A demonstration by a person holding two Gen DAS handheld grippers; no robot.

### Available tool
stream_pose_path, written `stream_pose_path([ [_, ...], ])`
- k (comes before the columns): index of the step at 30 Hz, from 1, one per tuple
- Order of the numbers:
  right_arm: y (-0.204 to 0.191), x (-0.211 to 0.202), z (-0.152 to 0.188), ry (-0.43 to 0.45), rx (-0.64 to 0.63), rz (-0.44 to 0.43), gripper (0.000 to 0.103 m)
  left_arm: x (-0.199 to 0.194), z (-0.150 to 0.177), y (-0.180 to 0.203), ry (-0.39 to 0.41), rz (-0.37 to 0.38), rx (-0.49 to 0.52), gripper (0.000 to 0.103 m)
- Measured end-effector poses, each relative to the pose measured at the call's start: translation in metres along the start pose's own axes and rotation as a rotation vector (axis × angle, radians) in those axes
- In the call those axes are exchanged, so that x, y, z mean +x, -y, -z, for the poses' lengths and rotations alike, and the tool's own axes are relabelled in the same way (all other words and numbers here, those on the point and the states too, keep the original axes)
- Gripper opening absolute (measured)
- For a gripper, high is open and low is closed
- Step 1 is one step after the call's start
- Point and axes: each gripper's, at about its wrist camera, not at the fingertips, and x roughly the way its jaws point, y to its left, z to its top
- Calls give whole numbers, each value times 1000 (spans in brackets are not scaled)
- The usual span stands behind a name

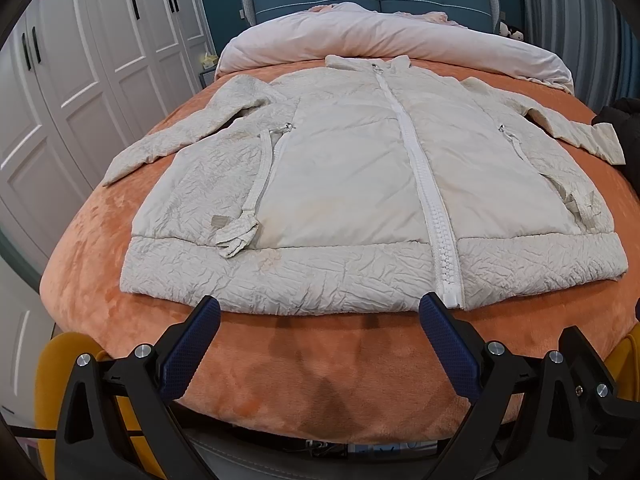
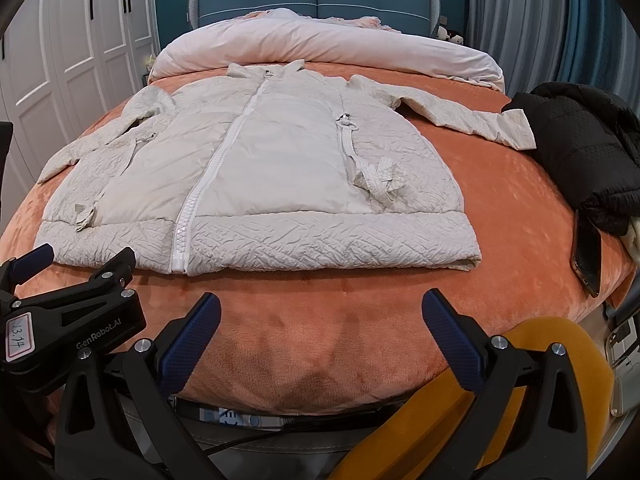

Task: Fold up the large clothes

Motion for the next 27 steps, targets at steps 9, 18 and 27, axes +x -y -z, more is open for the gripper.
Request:
stream_pose_path([
  [9, -2, 1, 0, 0, 0, -2, 98, 1, 1, 2, -3, 0, -2, 97],
  [18, 3, 10, -4, -14, 18, 1, 98, 7, -4, -4, -5, -3, -12, 97],
  [27, 131, 48, -100, 127, 142, 154, 98, 23, -71, -43, 98, -14, -42, 98],
])
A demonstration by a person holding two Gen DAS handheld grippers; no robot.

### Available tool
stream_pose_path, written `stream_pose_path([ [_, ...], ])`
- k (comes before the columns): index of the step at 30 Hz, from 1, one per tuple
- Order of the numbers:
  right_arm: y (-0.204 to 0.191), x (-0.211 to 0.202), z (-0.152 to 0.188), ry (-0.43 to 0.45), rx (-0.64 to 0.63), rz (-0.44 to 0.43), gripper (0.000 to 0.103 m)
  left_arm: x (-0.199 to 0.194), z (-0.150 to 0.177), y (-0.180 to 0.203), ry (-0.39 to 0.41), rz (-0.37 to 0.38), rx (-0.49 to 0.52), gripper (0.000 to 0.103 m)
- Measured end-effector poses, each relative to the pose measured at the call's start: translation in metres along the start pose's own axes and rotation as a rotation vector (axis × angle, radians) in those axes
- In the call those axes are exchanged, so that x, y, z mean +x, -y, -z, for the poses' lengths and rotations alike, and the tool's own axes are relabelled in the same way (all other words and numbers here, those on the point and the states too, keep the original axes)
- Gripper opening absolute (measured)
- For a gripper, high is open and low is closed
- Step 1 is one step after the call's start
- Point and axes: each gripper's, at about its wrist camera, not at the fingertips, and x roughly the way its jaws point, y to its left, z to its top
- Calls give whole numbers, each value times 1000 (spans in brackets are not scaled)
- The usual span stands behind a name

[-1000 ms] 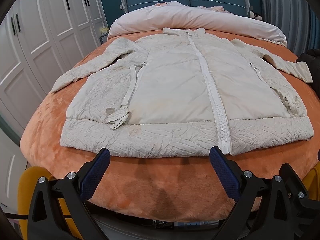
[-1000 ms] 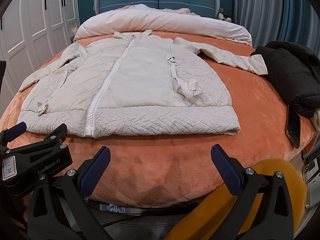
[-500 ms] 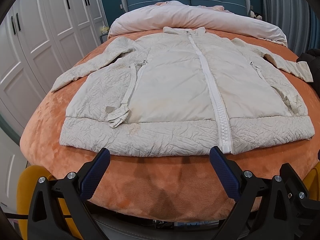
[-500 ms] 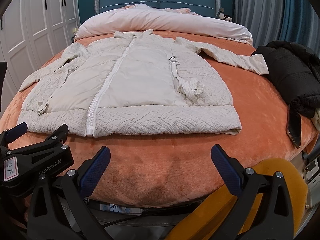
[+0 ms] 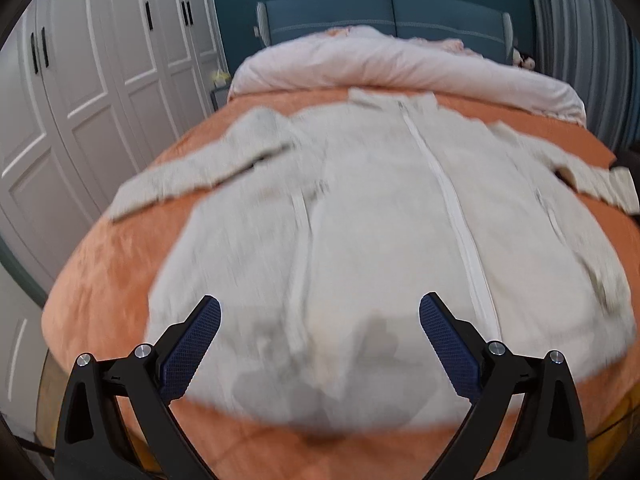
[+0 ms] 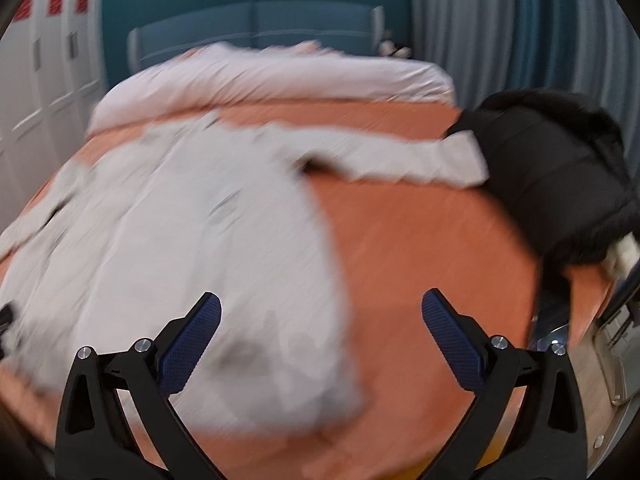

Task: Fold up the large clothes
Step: 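Grasp the coat sleeve cuff with the right gripper and lift it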

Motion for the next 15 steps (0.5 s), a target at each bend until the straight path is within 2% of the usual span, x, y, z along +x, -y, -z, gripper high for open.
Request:
stream_pose_path([
  [4, 65, 50, -53, 29, 113, 18, 98, 31, -45, -19, 30, -12, -50, 98],
  [7, 108, 98, -81, 8, 213, 43, 98, 60, -70, -32, 20, -14, -116, 98],
  [10, 146, 145, -95, -21, 323, 58, 98, 89, -86, -37, 13, -40, -146, 98],
  [15, 185, 214, -101, -83, 451, 109, 98, 136, -97, -34, -12, -70, -122, 98],
])
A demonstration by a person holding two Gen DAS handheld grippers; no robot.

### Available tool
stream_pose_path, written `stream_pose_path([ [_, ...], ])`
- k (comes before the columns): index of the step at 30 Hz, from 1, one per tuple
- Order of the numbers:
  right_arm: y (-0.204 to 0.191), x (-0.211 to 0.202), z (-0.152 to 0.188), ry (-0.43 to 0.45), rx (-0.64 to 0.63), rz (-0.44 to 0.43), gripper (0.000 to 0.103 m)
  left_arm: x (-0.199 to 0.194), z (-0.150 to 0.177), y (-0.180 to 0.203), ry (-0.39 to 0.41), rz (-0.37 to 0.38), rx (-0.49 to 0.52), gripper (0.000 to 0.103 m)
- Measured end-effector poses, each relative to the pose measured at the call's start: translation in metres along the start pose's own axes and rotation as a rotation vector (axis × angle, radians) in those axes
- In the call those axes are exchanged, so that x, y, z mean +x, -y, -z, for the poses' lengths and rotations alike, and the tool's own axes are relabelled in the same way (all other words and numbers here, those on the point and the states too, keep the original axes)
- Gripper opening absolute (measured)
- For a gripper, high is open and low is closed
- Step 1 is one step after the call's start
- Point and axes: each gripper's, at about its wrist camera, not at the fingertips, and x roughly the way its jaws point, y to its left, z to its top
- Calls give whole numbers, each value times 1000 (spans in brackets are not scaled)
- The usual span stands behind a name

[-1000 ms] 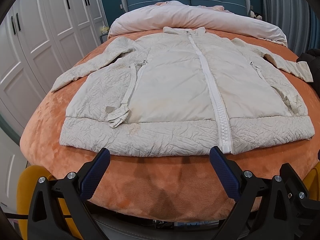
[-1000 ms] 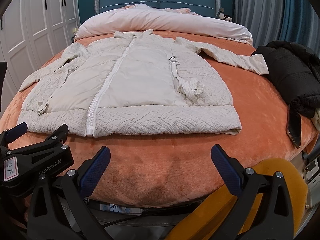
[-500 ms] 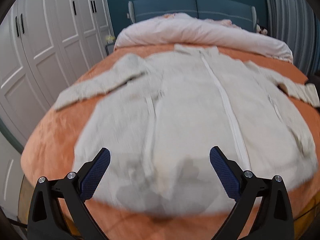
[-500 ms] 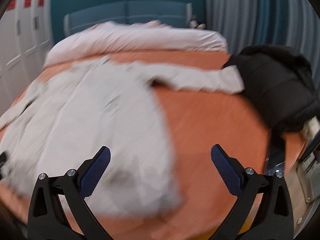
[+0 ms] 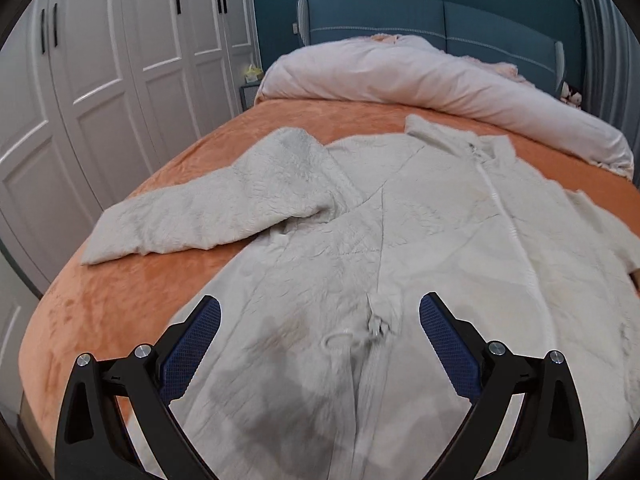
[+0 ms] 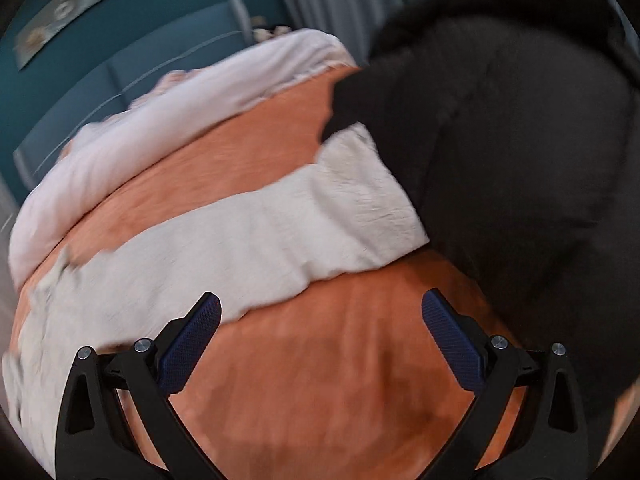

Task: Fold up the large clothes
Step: 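Grasp the coat sleeve cuff with the right gripper and lift it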

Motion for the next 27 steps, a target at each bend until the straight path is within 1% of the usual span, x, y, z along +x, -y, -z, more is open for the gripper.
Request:
stream_pose_path([
  [3, 10, 30, -5, -32, 55, 24, 98, 23, 3, 4, -42, 5, 7, 98],
  [6, 19, 55, -6, -68, 134, -9, 98, 43, 10, 6, -105, 13, 14, 98],
  [8, 16, 63, -10, -56, 158, -13, 98, 51, 13, 5, -123, 18, 8, 98],
  [9, 13, 66, -13, -47, 156, -20, 90, 51, 12, 4, -121, 20, 4, 98],
  [10, 6, 69, -17, -47, 147, -36, 69, 52, 12, 4, -120, 23, 2, 98],
  [11, 0, 71, -21, -50, 142, -26, 61, 52, 13, 4, -120, 24, 2, 98],
  [12, -5, 74, -27, -45, 140, -31, 38, 52, 13, 3, -121, 27, 1, 98],
  [13, -15, 70, -33, -26, 136, -70, 11, 53, 13, 3, -122, 29, 0, 98],
  [14, -26, 64, -39, -3, 134, -98, 10, 54, 13, 3, -123, 30, -2, 98],
  [15, -46, 49, -47, 44, 130, -178, 9, 54, 13, 3, -123, 32, -3, 98],
  [16, -63, 36, -52, 71, 114, -247, 7, 53, 14, 2, -122, 34, -5, 98],
  [17, -90, 19, -57, 93, 72, -332, 7, 53, 14, 1, -122, 36, -7, 98],
  [18, -126, -3, -57, 117, -3, -418, 7, 53, 14, 2, -122, 37, -8, 98],
  [19, -156, -20, -53, 133, -74, -485, 7, 54, 13, 2, -122, 39, -11, 98],
  [20, -194, -42, -44, 144, -167, -562, 7, 54, 13, 2, -123, 41, -12, 98],
  [21, -233, -63, -29, 143, -258, -640, 7, 54, 12, 1, -122, 43, -14, 97],
  [23, -287, -88, 2, 101, -369, -765, 7, 51, 11, -1, -119, 53, -24, 97],
  [25, -344, -100, 49, -10, -469, -895, 9, 45, 6, -5, -102, 73, -45, 97],
  [26, -365, -102, 74, -49, -514, -926, 10, 40, 2, -7, -86, 90, -60, 97],
  [27, -391, -102, 108, -99, -583, -934, 15, 36, -2, -10, -72, 108, -73, 97],
])
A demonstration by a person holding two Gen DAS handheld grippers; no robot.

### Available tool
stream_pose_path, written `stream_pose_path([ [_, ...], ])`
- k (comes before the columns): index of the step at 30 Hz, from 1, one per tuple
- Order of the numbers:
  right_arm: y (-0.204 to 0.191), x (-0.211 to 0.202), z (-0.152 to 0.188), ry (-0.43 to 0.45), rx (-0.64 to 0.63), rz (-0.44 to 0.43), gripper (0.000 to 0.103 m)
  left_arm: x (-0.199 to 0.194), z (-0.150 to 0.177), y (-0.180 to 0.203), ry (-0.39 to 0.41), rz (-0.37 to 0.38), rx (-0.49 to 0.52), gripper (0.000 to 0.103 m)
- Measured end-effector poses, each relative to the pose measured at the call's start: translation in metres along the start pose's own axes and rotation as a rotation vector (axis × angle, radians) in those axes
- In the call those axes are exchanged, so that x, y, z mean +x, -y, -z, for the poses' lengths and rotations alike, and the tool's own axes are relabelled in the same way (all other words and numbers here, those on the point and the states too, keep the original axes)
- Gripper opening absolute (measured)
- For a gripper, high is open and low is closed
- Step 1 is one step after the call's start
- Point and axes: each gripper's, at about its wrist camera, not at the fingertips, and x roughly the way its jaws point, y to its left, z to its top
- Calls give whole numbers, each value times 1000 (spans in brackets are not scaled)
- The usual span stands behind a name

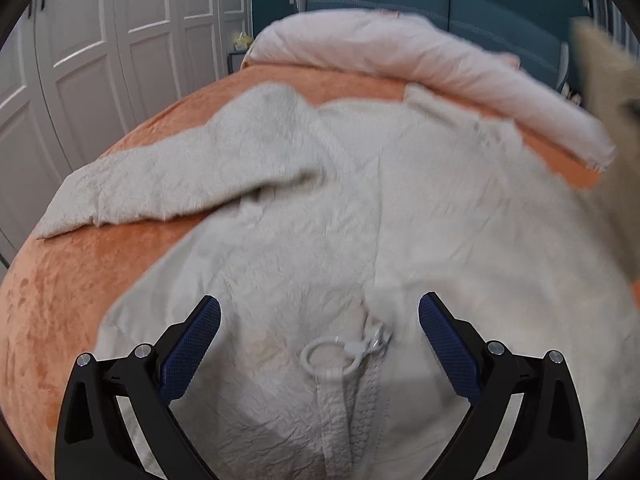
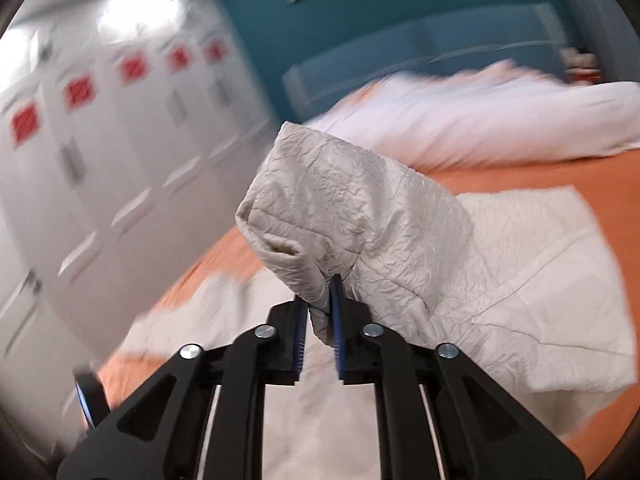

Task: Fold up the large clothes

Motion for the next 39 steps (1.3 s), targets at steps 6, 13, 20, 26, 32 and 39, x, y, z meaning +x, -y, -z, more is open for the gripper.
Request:
stream_pose_path([
  [6, -40, 40, 60, -148, 15, -6, 54, -9, -48, -16, 2, 206, -154, 97],
  [13, 67, -66, 56, -32, 227, 178, 62, 42, -83, 20, -113, 350, -254, 97],
  [20, 149, -81, 83, -64, 446, 300, 52, 91, -65, 63, -241, 348, -238, 68],
  [26, 146, -52, 73, -98, 400, 315, 0, 82, -104, 84, -113, 344, -91, 12],
  [32, 120, -48, 45, 21, 277, 313, 0, 87, -128, 74, -18, 310, -66, 8],
  [39, 132, -41, 57, -38, 304, 359, 0, 129, -83, 65, -102, 249, -37, 12],
])
